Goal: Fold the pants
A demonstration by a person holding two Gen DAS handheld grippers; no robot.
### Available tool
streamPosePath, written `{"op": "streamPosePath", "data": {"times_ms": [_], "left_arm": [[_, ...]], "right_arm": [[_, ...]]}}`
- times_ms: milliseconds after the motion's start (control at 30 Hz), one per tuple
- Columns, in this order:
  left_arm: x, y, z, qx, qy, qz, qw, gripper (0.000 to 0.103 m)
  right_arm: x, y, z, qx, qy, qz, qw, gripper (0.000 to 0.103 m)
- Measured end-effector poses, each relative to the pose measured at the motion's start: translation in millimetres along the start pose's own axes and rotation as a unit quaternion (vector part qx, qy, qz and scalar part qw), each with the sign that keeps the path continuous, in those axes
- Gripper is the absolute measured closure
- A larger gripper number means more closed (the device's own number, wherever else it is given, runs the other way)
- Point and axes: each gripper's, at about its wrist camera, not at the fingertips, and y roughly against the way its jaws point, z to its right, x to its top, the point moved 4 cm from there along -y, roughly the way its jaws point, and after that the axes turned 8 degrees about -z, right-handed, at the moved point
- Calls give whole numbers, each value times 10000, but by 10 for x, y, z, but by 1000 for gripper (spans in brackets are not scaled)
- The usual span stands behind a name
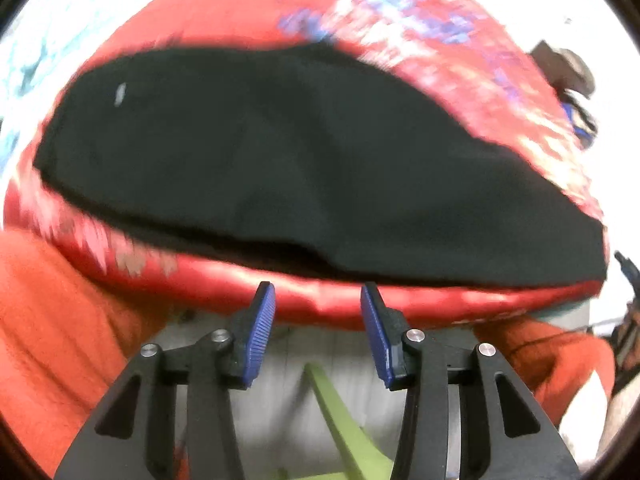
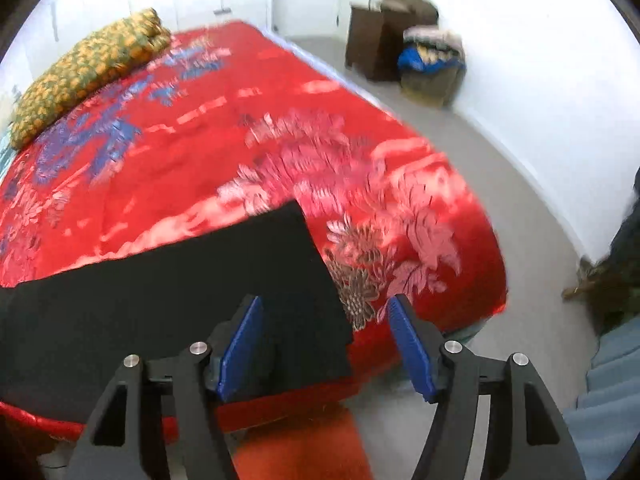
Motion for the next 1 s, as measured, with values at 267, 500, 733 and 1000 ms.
{"op": "streamPosePath", "data": {"times_ms": [267,500,733,1000], "left_arm": [[1477,-446,514,-295,-1061,245,9936,37],[2243,-1159,332,1616,-805,446,9826,88],[2235,-976,59,951,-118,571,9938,63],[1478,-292,-302,773,-563,787,9923,16]], "right_arm": [[-218,-98,-1441,1636,916,-252,9819,29],[-422,-448,-1813,1284,1441,-381,9805,21],[-465,-483,-1828,1319,1477,-252,9799,10],[-414,-213,-1724,1544,1264,179,9797,9]]}}
